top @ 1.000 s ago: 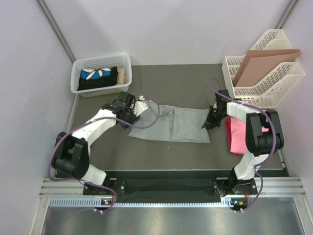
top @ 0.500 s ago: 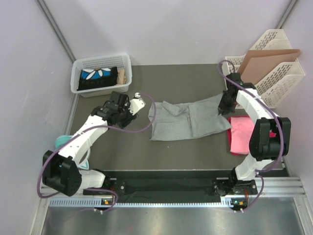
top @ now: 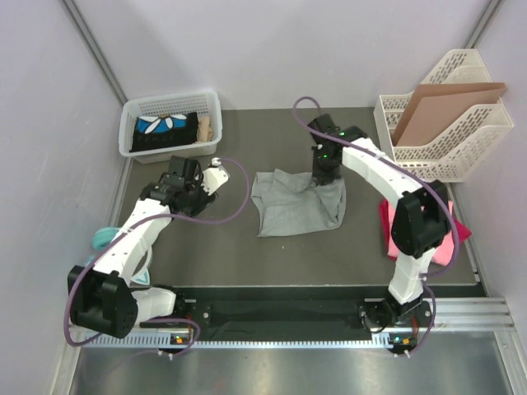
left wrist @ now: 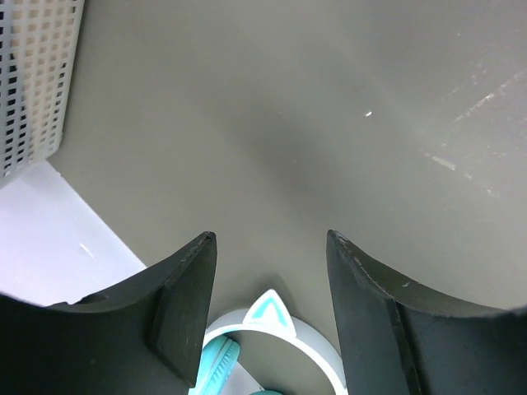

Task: Fold and stack the t-shirts
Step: Fold the tshirt

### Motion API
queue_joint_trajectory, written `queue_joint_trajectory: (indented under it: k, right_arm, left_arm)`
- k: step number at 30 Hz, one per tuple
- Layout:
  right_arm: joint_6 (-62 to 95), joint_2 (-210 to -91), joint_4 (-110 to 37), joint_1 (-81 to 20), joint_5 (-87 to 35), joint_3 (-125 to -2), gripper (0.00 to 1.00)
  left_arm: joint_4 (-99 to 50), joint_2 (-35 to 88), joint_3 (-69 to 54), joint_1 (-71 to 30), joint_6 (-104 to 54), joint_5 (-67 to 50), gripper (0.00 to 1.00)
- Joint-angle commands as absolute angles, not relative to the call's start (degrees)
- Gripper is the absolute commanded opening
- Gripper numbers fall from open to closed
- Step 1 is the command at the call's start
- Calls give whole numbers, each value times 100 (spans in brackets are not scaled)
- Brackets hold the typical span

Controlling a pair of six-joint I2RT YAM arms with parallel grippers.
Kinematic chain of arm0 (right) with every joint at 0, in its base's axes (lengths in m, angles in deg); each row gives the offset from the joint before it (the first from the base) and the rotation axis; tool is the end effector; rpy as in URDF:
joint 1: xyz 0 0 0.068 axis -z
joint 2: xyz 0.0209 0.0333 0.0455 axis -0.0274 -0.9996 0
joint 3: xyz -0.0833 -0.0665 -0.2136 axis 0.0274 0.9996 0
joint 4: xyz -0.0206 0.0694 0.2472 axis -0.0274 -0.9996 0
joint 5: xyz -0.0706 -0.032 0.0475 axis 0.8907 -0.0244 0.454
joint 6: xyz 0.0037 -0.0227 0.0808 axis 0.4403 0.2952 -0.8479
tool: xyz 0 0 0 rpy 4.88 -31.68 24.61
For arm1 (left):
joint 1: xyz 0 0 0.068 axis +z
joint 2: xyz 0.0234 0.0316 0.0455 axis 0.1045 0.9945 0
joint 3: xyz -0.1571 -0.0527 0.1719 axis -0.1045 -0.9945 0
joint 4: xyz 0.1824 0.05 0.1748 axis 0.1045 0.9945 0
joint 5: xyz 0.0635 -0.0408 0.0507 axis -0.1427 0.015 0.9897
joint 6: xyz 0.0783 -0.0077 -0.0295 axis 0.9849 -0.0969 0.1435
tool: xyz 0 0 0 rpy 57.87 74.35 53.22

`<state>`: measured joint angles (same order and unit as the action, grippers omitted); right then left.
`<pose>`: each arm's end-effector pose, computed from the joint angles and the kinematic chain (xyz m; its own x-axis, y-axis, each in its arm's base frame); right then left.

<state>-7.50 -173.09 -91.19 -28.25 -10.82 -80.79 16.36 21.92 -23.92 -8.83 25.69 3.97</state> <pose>0.3451 0.1633 0.2131 -0.9096 0.1106 -0.4006 0.0735 0.9916 0.1069 0.2713 -0.0661 0.2055 -0.4729 0.7756 -0.4181 0.6574 0.6265 0.4187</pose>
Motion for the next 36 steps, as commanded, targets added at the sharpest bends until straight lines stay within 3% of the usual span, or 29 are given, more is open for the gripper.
queue_joint_trajectory:
  k: [1, 21, 36]
  right_arm:
    - [-1042, -17793, -9362, -3364, -936, -8714, 0]
    - [-1244, -19041, -9793, -4613, -980, -10402, 0]
    - [-1262, -19727, -9626, -5087, -1436, -10736, 0]
  left_arm:
    - [1648, 1980, -2408, -780, 2738, 367, 61]
    - [1508, 1893, -2689, -587, 2879, 341, 61]
    - [1490, 1866, -2795, -560, 2896, 323, 61]
